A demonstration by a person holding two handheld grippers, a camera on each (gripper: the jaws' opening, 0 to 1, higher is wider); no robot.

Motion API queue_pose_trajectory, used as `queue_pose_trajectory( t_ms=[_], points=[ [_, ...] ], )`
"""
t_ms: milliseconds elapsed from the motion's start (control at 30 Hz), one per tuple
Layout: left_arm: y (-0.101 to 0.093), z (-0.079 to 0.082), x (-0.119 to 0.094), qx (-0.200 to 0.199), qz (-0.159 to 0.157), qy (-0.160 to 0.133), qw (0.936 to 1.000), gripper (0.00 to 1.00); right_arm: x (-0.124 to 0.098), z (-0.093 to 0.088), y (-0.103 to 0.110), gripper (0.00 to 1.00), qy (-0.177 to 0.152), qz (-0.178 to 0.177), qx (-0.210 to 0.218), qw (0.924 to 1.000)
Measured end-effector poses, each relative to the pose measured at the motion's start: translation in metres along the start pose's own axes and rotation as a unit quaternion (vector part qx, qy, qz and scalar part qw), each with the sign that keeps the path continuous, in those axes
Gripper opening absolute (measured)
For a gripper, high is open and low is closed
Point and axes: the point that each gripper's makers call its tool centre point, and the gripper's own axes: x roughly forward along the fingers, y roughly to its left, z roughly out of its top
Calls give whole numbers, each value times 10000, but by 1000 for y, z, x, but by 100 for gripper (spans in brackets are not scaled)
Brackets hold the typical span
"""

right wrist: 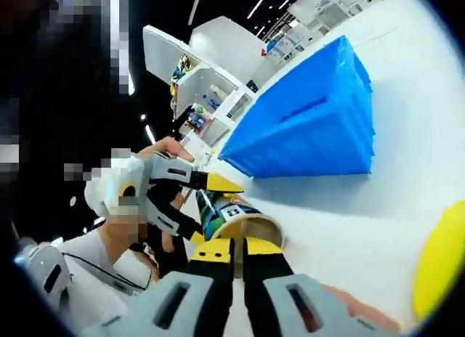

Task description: Open the lid of the chip container on the table, take out the chips, place them into the box in front of the container, and close the lid

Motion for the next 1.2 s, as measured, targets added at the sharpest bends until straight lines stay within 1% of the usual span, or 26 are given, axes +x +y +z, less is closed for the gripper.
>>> queue_pose_trajectory(
  t_ms=[67, 167, 200, 300, 400, 467, 633, 667, 700, 733, 833, 933, 1067, 1133, 1167, 1200],
  points=[
    [-1, 0, -1, -4, 3, 7, 10000, 46, -1, -3, 1, 0, -70, -51, -136, 9999],
    [-3, 0, -1, 111, 36, -34, 9999, 46, -3, -4, 3, 0, -103, -139, -122, 9998],
    [-3, 0, -2, 107, 32, -36, 9999, 45, -4, -4, 1, 0, -81, -203, -4, 9998],
    [-1, 0, -2, 104, 51, -123, 9999, 46, -6, -5, 1, 0, -87, -257, -82, 9996],
    [-2, 1, -2, 54, 92, -204, 9997, 46, -12, -1, -5, 0, -3, -384, 202, 9991],
    [-3, 1, -3, 111, 143, -219, 9996, 46, -14, 3, -7, 0, 43, -468, 103, 9988],
    [-1, 0, -3, 119, 154, -153, 9997, 45, -16, -3, -2, 0, 117, -796, -115, 9967],
    [-1, 0, -3, 107, 146, -163, 9997, 45, -17, -1, -4, 0, 149, -875, -204, 9958],
    [-2, 1, -3, 103, 146, -175, 9997, 45, -18, 0, -5, 0, 222, -992, -557, 9933],
    [-3, 2, -3, 99, 139, -195, 9997, 45, -19, 0, -3, 0, 276, -1052, -627, 9921],
    [-4, 4, -2, 88, 132, -155, 9998, 45, -19, -2, -1, 0, 367, -1160, -693, 9901],
    [-4, 4, -2, 111, 139, -116, 9998, 45, -20, -1, -3, 0, 370, -1234, -724, 9890],
    [-4, 5, -2, 95, 135, -210, 9996, 45, -23, -3, -3, 0, 457, -1404, -704, 9865],
    [-4, 5, -2, 103, 121, -206, 9997, 45, -28, -3, -4, 0, 515, -1484, -660, 9854],
    [-4, 3, -2, 92, 113, -133, 9998, 45, -36, 0, -8, 0, 460, -1610, -701, 9834],
    [-2, 1, -3, 58, 145, -61, 9999, 45, -40, 2, -11, 0, 450, -1661, -713, 9825]
  ],
)
